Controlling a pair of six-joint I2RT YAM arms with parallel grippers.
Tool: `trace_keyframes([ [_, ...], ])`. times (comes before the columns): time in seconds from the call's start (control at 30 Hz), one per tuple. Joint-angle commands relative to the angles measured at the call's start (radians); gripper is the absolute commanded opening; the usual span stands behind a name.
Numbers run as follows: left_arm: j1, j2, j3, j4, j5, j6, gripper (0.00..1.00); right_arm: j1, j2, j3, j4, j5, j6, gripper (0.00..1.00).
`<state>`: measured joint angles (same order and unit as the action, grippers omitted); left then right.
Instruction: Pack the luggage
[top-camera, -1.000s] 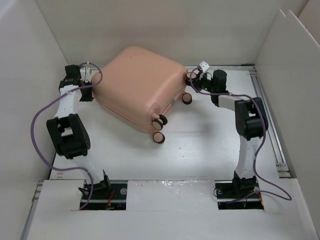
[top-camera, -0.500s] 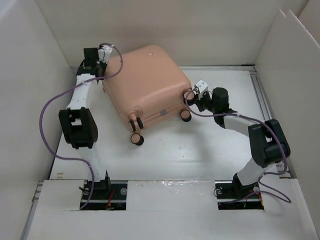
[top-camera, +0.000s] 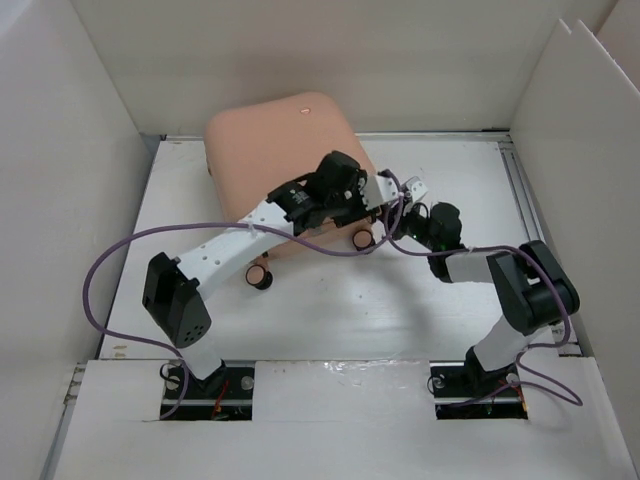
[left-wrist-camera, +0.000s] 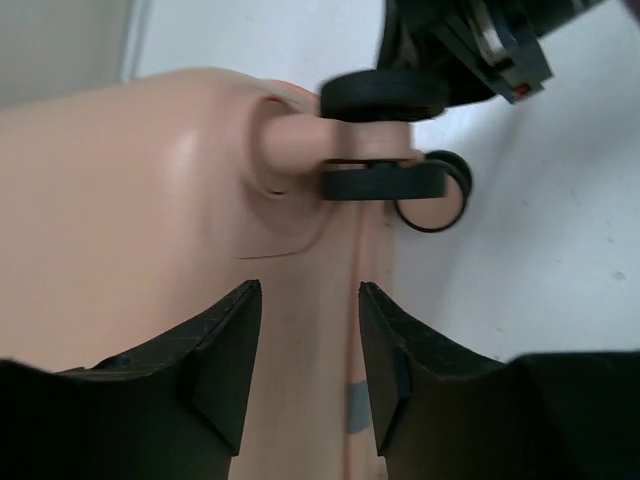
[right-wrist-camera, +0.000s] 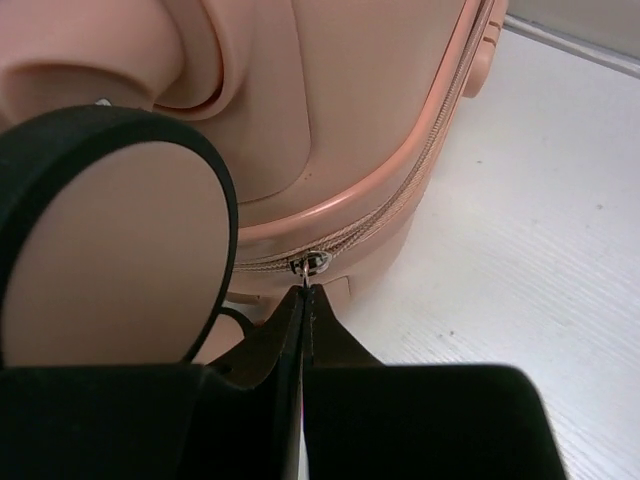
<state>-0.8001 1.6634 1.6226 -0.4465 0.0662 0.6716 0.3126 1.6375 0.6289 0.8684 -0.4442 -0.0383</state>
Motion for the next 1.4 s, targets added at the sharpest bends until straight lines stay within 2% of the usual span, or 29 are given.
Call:
trace_keyframes([
  [0.0, -0.050, -0.028, -0.055, 0.044, -0.133, -0.143, 0.41, 0.040, 0.028, -0.035, 0.410, -0.166, 0.206, 0.00],
  [0.07, -0.050, -0.028, -0.055, 0.045, -0.134, -0.252, 0.44, 0.040, 0.057, -0.061, 0.553, -0.145, 0.270, 0.00],
  [0.1, -0.050, -0.028, -0.055, 0.055, -0.146, -0.370, 0.44, 0.040, 0.085, -0.070, 0.590, -0.145, 0.312, 0.00],
  [0.13, -0.050, -0.028, -0.055, 0.055, -0.146, -0.423, 0.44, 0.040, 0.097, -0.081, 0.618, -0.134, 0.327, 0.00],
  [0.33, -0.050, -0.037, -0.053, 0.124, -0.092, -0.685, 0.45, 0.062, 0.153, -0.072, 0.665, -0.125, 0.336, 0.00],
  [0.43, -0.074, 0.010, -0.001, 0.083, -0.140, -0.815, 0.68, 0.062, 0.162, -0.086, 0.717, -0.125, 0.347, 0.00],
  [0.53, -0.122, 0.055, 0.051, 0.043, -0.267, -0.895, 0.70, 0.014, 0.182, -0.115, 0.786, -0.125, 0.394, 0.00],
  [0.63, -0.145, 0.082, 0.077, 0.054, -0.307, -0.922, 0.70, -0.006, 0.206, -0.124, 0.799, -0.143, 0.416, 0.00],
  [0.7, -0.154, 0.111, 0.114, 0.063, -0.350, -0.945, 0.77, -0.006, 0.215, -0.104, 0.799, -0.143, 0.416, 0.00],
  [0.77, -0.183, 0.140, 0.170, 0.052, -0.420, -0.945, 0.78, 0.005, 0.226, -0.104, 0.814, -0.152, 0.425, 0.00],
  [0.87, -0.194, 0.219, 0.261, -0.050, -0.528, -0.998, 0.78, 0.014, 0.237, -0.104, 0.857, -0.131, 0.449, 0.00],
  [1.07, -0.217, 0.349, 0.322, -0.158, -0.707, -1.035, 0.78, 0.014, 0.257, -0.104, 0.877, -0.122, 0.469, 0.00],
  [1.2, -0.217, 0.351, 0.313, -0.181, -0.750, -1.044, 0.78, 0.023, 0.266, -0.113, 0.886, -0.113, 0.469, 0.00],
  [1.37, -0.217, 0.337, 0.267, -0.181, -0.718, -1.079, 0.78, 0.023, 0.277, -0.113, 0.886, -0.113, 0.469, 0.00],
])
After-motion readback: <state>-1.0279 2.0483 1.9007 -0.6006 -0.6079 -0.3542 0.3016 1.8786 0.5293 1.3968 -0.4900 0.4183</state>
